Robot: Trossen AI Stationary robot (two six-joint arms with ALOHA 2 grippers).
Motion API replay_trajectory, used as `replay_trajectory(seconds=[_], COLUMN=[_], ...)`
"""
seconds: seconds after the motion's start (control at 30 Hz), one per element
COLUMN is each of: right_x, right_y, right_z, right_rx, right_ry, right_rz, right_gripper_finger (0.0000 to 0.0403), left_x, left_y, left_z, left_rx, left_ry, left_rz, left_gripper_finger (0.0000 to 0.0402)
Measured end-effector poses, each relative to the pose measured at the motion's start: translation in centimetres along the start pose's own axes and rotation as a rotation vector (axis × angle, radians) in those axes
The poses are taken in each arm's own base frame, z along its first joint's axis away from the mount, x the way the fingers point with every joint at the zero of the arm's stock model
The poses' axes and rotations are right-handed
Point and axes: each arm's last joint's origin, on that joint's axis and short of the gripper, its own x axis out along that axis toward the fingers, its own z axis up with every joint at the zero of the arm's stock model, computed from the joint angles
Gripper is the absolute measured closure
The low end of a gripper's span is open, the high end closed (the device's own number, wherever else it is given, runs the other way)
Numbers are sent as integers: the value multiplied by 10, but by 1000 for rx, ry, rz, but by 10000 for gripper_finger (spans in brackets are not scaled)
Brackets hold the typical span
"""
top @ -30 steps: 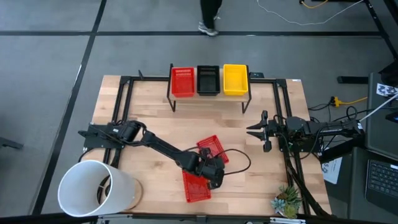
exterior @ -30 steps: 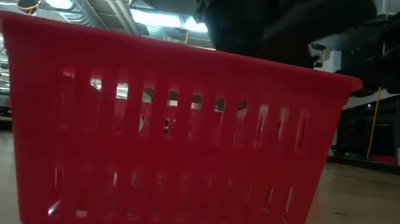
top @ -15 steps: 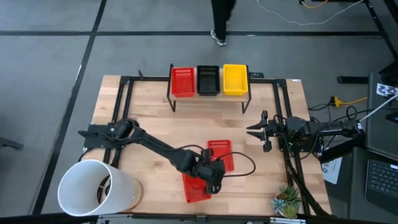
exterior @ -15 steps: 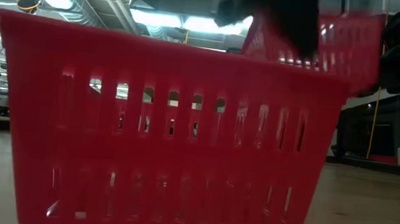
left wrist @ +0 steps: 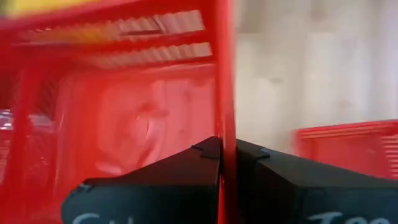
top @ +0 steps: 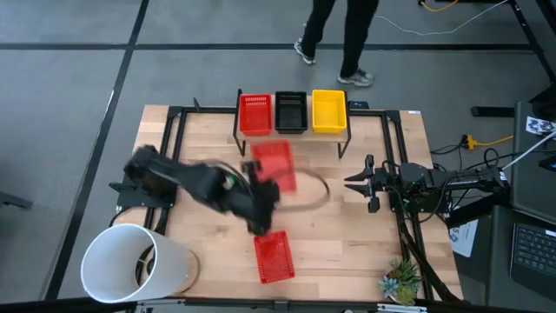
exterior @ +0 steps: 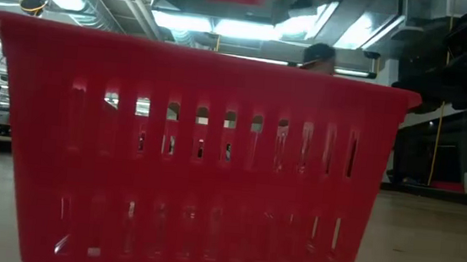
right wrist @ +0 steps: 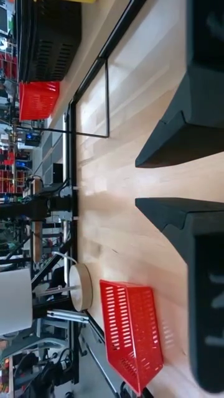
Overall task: Stack baskets on shelf by color
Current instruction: Stack the top red basket on top of the red basket on the shelf
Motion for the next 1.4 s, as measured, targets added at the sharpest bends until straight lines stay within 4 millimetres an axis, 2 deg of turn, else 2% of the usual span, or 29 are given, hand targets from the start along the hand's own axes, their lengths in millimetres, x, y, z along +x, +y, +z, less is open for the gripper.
replay_trajectory(seconds=[0.13,0.27,0.43,0.57,0.73,0.93,1.03,1.17,1.27,1.33,1.4], right_x=[0,0,0,0,0,0,0,0,0,0,0], right_y=[0,0,0,0,0,0,0,0,0,0,0], right_z=[0,0,0,0,0,0,0,0,0,0,0], right_rx=[0,0,0,0,0,0,0,0,0,0,0], right_ry=[0,1,0,0,0,1,1,0,1,0,1], right_rz=[1,1,1,1,1,1,1,1,1,1,1], right_gripper_finger=[315,315,315,315,315,315,315,315,315,315,315], left_x=[-21,-28,-5,25,58,75,66,38,21,21,31], left_y=[56,112,171,203,224,235,246,267,274,275,272], left_z=[-1,-2,-8,-22,-43,-48,-51,-59,-62,-63,-64], left_rx=[-23,-21,48,46,29,86,117,68,33,24,35], left_ry=[-9,3,117,208,301,248,223,136,54,48,55], left_rz=[116,204,229,187,116,48,39,-1,-41,-61,-69], left_gripper_finger=[401,401,401,401,402,401,401,401,401,401,401])
